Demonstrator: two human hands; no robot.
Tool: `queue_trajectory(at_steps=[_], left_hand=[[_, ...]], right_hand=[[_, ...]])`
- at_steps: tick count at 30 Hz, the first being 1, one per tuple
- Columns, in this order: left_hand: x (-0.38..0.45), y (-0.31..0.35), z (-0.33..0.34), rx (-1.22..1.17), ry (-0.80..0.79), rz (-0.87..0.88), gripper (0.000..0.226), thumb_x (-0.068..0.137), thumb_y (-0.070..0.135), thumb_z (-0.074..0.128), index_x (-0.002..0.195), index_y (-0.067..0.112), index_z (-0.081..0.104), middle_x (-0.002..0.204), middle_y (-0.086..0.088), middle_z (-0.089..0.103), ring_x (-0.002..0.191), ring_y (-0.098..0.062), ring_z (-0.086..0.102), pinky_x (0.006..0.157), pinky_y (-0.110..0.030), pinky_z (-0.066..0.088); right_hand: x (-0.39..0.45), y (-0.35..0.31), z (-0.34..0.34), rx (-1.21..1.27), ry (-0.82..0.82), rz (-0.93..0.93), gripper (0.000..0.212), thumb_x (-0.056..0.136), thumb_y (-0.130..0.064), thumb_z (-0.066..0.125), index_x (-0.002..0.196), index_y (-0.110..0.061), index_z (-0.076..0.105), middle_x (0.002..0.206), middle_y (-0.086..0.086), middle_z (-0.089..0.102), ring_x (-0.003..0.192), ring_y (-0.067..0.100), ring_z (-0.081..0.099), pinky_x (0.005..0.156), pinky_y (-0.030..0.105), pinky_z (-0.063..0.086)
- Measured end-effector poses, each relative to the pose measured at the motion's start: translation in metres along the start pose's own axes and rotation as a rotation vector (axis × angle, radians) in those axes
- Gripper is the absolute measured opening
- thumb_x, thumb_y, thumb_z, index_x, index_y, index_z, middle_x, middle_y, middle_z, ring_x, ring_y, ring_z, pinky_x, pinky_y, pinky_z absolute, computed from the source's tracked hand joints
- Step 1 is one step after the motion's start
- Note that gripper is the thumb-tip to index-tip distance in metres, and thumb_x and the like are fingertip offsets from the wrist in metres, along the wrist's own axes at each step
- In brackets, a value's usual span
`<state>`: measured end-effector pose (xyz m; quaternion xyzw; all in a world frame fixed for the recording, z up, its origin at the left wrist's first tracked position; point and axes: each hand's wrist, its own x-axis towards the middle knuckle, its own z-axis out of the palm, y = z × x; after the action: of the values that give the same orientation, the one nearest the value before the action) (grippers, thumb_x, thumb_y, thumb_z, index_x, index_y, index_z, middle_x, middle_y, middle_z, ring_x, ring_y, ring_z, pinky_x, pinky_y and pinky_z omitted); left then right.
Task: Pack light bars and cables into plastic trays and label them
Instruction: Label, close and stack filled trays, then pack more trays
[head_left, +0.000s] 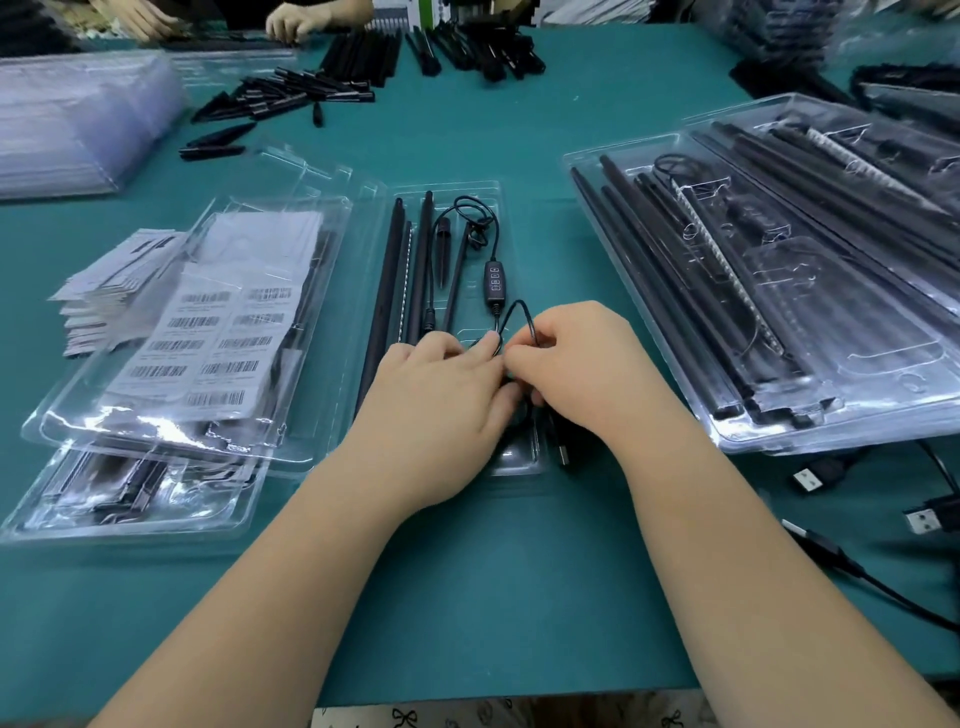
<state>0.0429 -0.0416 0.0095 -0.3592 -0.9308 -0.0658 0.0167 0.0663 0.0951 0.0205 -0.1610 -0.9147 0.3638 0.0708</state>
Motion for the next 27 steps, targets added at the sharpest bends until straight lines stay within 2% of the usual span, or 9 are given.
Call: queue_trajectory(at_steps=[2, 4, 8, 12, 15, 17, 21, 24, 27], left_hand=[[0.001, -0.003, 0.003, 0.059, -0.042, 0.026, 0.050, 0.097, 0.049, 0.012, 0.137, 0.035, 0.039, 0.156, 0.016, 0.021, 0.136, -0.017, 0.025, 0.102, -0.036, 0.020], [0.001, -0.007, 0.004, 0.057, -0.074, 0.023, 0.054, 0.094, 0.050, 0.011, 0.139, 0.036, 0.036, 0.158, 0.017, 0.013, 0.139, -0.014, 0.018, 0.103, -0.035, 0.016], [-0.001, -0.013, 0.005, 0.046, -0.092, 0.032, 0.058, 0.090, 0.056, 0.019, 0.142, 0.036, 0.037, 0.160, 0.004, 0.008, 0.140, -0.016, 0.008, 0.106, -0.035, 0.007], [-0.004, -0.016, -0.001, -0.014, -0.044, 0.005, 0.062, 0.081, 0.063, 0.030, 0.135, 0.036, 0.047, 0.151, 0.005, 0.031, 0.136, -0.018, 0.017, 0.102, -0.032, 0.007], [-0.004, -0.016, -0.008, -0.151, -0.024, -0.038, 0.072, 0.076, 0.064, 0.037, 0.140, 0.033, 0.034, 0.129, 0.007, 0.051, 0.134, -0.015, 0.025, 0.102, -0.029, 0.011], [-0.004, -0.014, -0.006, -0.113, -0.096, -0.043, 0.074, 0.080, 0.064, 0.026, 0.147, 0.031, 0.022, 0.137, 0.006, 0.049, 0.138, -0.011, 0.018, 0.107, -0.030, 0.005], [-0.001, -0.014, -0.005, -0.013, -0.165, -0.025, 0.065, 0.085, 0.061, 0.010, 0.145, 0.040, 0.019, 0.146, 0.020, 0.039, 0.144, -0.017, 0.011, 0.116, -0.042, 0.002], [0.000, -0.016, -0.005, 0.055, -0.175, -0.024, 0.074, 0.079, 0.068, 0.005, 0.149, 0.043, 0.010, 0.155, 0.025, 0.018, 0.142, -0.021, 0.012, 0.114, -0.042, 0.002], [-0.001, -0.012, -0.002, 0.095, -0.113, -0.021, 0.074, 0.081, 0.069, 0.002, 0.148, 0.042, 0.018, 0.153, 0.019, 0.015, 0.132, -0.020, 0.015, 0.107, -0.036, 0.004]], right_hand=[[-0.001, -0.001, -0.002, -0.038, -0.041, -0.004, 0.022, 0.077, -0.022, 0.055, 0.084, -0.009, 0.071, 0.068, 0.010, 0.068, 0.068, 0.027, 0.060, 0.060, 0.033, 0.052], [-0.003, -0.002, -0.008, -0.067, -0.096, -0.030, 0.016, 0.076, -0.020, 0.058, 0.082, -0.015, 0.072, 0.066, 0.003, 0.067, 0.060, 0.016, 0.055, 0.055, 0.025, 0.049], [-0.009, -0.004, -0.022, -0.236, -0.255, -0.143, 0.019, 0.076, -0.016, 0.063, 0.088, -0.029, 0.070, 0.081, -0.009, 0.068, 0.078, 0.007, 0.059, 0.070, 0.026, 0.051], [-0.013, -0.007, -0.017, -0.321, -0.260, -0.201, 0.023, 0.083, -0.016, 0.058, 0.100, -0.031, 0.059, 0.092, -0.013, 0.068, 0.092, 0.011, 0.058, 0.076, 0.035, 0.052], [-0.013, -0.005, -0.014, -0.394, -0.234, -0.250, 0.025, 0.089, -0.022, 0.053, 0.112, -0.031, 0.055, 0.095, -0.012, 0.065, 0.094, 0.015, 0.057, 0.074, 0.034, 0.051], [-0.011, -0.005, -0.013, -0.335, -0.177, -0.222, 0.017, 0.092, -0.032, 0.047, 0.102, -0.025, 0.060, 0.079, -0.009, 0.059, 0.078, 0.015, 0.057, 0.062, 0.031, 0.047], [-0.010, -0.009, 0.000, -0.235, 0.026, -0.154, 0.040, 0.094, -0.044, 0.042, 0.063, -0.019, 0.044, 0.061, -0.004, 0.048, 0.058, 0.012, 0.042, 0.047, 0.027, 0.025], [-0.008, -0.008, 0.002, -0.064, 0.183, -0.101, 0.030, 0.093, -0.040, 0.046, 0.075, -0.018, 0.057, 0.068, -0.005, 0.055, 0.069, 0.018, 0.048, 0.056, 0.030, 0.031], [-0.003, -0.006, -0.001, 0.324, 0.129, 0.026, 0.027, 0.088, -0.024, 0.052, 0.095, 0.000, 0.061, 0.071, 0.012, 0.058, 0.067, 0.026, 0.049, 0.066, 0.031, 0.042]])
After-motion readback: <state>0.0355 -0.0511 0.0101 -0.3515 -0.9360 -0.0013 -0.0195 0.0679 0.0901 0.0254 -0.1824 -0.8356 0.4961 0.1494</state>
